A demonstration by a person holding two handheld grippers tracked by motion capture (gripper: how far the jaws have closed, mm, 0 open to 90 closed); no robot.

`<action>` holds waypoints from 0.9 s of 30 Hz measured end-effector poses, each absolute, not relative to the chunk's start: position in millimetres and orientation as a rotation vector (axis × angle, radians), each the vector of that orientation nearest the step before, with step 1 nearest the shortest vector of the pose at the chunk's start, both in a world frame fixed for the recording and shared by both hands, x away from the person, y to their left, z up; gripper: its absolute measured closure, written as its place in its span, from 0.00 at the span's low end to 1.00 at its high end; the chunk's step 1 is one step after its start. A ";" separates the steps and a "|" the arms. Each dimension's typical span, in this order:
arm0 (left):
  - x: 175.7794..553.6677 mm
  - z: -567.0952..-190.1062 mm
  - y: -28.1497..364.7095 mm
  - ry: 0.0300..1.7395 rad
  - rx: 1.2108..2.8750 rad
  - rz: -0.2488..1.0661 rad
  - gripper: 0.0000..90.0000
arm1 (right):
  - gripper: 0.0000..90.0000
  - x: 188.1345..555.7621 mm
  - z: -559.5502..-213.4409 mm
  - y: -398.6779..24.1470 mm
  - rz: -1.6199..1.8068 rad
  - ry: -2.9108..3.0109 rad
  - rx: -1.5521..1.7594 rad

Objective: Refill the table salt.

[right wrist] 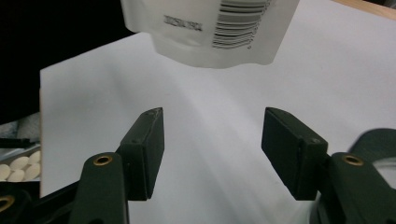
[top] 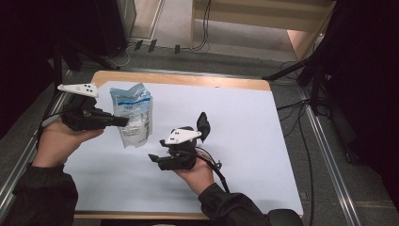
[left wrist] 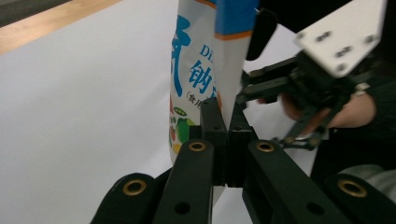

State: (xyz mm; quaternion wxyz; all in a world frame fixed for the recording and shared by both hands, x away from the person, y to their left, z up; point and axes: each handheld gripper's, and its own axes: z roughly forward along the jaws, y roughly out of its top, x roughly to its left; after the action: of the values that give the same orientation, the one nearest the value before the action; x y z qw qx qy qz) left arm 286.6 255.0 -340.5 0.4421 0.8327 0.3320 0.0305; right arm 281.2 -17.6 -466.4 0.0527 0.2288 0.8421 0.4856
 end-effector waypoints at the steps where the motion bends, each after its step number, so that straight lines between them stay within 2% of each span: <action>1: 284.6 -339.0 254.7 0.813 2.069 0.070 1.00 | 0.45 281.5 -467.0 -15.3 1.480 2.561 0.689; 11: 266.7 -328.3 246.8 0.769 2.082 0.034 1.00 | 0.50 280.5 -475.2 8.4 1.472 2.533 0.711; 27: 275.4 -345.7 233.5 0.773 2.127 -0.047 1.00 | 0.54 273.2 -481.9 11.3 1.525 2.518 0.589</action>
State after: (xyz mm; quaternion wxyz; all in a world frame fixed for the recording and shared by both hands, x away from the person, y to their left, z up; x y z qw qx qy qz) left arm 275.4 233.5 -345.7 0.4251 0.8506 0.3091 -0.0186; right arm 273.2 11.3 -481.9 0.0699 0.1957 0.8367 0.5067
